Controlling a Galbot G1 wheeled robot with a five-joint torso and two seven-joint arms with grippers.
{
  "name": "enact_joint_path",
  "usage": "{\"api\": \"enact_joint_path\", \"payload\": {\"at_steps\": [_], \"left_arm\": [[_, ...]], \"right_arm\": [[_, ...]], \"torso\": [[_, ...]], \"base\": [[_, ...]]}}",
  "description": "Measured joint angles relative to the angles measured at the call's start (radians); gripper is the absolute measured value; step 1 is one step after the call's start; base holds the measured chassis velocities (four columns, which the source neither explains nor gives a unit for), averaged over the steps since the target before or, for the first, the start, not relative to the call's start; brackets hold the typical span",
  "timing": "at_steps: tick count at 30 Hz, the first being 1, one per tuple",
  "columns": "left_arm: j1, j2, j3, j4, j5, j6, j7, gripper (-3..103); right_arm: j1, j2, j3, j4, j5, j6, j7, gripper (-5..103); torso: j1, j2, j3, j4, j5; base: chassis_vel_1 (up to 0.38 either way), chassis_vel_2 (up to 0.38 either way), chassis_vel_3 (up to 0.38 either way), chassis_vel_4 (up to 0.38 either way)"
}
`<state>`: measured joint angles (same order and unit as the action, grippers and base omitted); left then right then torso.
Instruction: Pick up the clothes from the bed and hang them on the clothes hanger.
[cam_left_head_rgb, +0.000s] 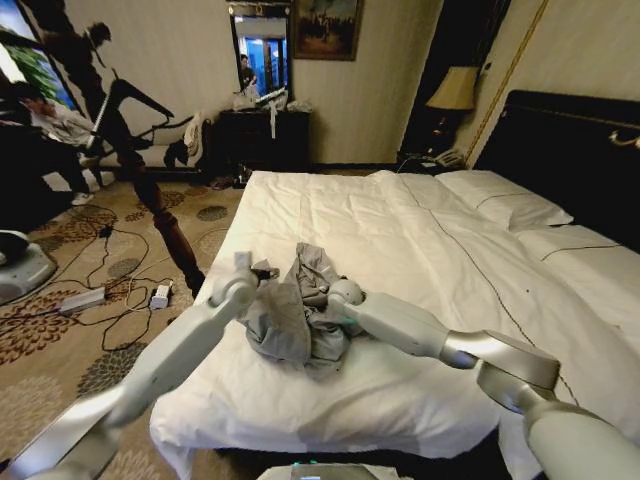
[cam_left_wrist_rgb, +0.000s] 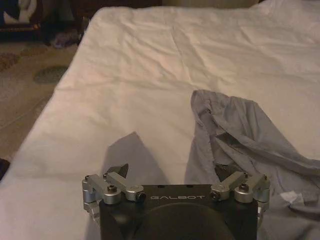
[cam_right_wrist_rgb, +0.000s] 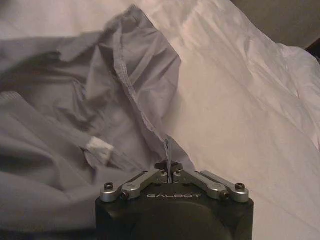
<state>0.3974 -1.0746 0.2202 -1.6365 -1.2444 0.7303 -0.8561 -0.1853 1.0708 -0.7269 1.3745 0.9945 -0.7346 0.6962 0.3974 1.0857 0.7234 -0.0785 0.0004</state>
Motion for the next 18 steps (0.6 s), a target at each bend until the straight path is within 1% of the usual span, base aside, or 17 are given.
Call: {"api": "enact_joint_path", "payload": {"at_steps": [1,3,5,8,10,12,13,15,16,18], "left_arm": [[-0.026,-0.027,0.019,0.046,0.000,0.000,-0.003,96],[-0.053,-0.069,0.038,0.127,0.010,0.000,0.001,95],[-0.055,-0.075,0.039,0.139,0.013,0.000,0.003,95],[-0.067,-0.126,0.048,0.241,0.032,-0.001,0.034,94],[-0.068,-0.132,0.048,0.252,0.036,-0.001,0.040,94],[-0.077,-0.173,0.052,0.315,0.063,-0.003,0.069,94],[-0.082,-0.195,0.053,0.347,0.079,-0.004,0.081,94],[-0.087,-0.221,0.054,0.382,0.094,-0.004,0.090,93],[-0.087,-0.221,0.054,0.382,0.094,-0.004,0.090,93],[-0.095,-0.262,0.054,0.435,0.113,-0.004,0.106,89]], "right_arm": [[-0.003,-0.008,0.003,0.006,0.000,0.000,0.000,0],[-0.008,-0.022,0.010,0.018,0.000,0.000,0.000,0],[-0.009,-0.025,0.011,0.021,0.000,0.000,0.000,0],[-0.017,-0.040,0.019,0.029,0.001,0.000,0.000,0],[-0.018,-0.042,0.021,0.029,0.000,0.000,0.000,0],[-0.022,-0.051,0.026,0.031,-0.002,0.000,-0.004,0],[-0.022,-0.055,0.027,0.032,-0.003,0.000,-0.005,0],[-0.024,-0.059,0.028,0.033,-0.003,0.000,-0.005,0],[-0.024,-0.059,0.028,0.033,-0.003,0.000,-0.005,0],[-0.027,-0.062,0.031,0.037,-0.003,0.000,-0.005,0]], "torso": [[0.000,0.000,0.000,0.0005,0.0000],[0.000,0.000,0.000,0.0008,-0.0002],[0.000,0.000,0.000,0.0007,-0.0002],[0.000,0.000,0.000,0.0008,-0.0002],[0.000,0.000,0.000,0.0009,-0.0002],[0.000,0.000,0.000,0.0009,-0.0002],[0.000,0.000,0.000,0.0005,-0.0003],[0.000,0.000,0.000,0.0004,-0.0002],[0.000,0.000,0.000,0.0004,-0.0002],[0.000,0.000,0.000,0.0005,-0.0003]], "base": [[0.000,0.000,0.000,0.000],[0.000,0.000,0.000,0.000],[0.000,0.000,0.000,0.000],[0.000,0.000,0.000,0.000],[0.000,0.000,0.000,0.000],[0.000,0.000,0.000,0.000],[0.000,0.000,0.000,0.000],[0.000,0.000,0.000,0.000],[0.000,0.000,0.000,0.000],[0.000,0.000,0.000,0.000]]}}
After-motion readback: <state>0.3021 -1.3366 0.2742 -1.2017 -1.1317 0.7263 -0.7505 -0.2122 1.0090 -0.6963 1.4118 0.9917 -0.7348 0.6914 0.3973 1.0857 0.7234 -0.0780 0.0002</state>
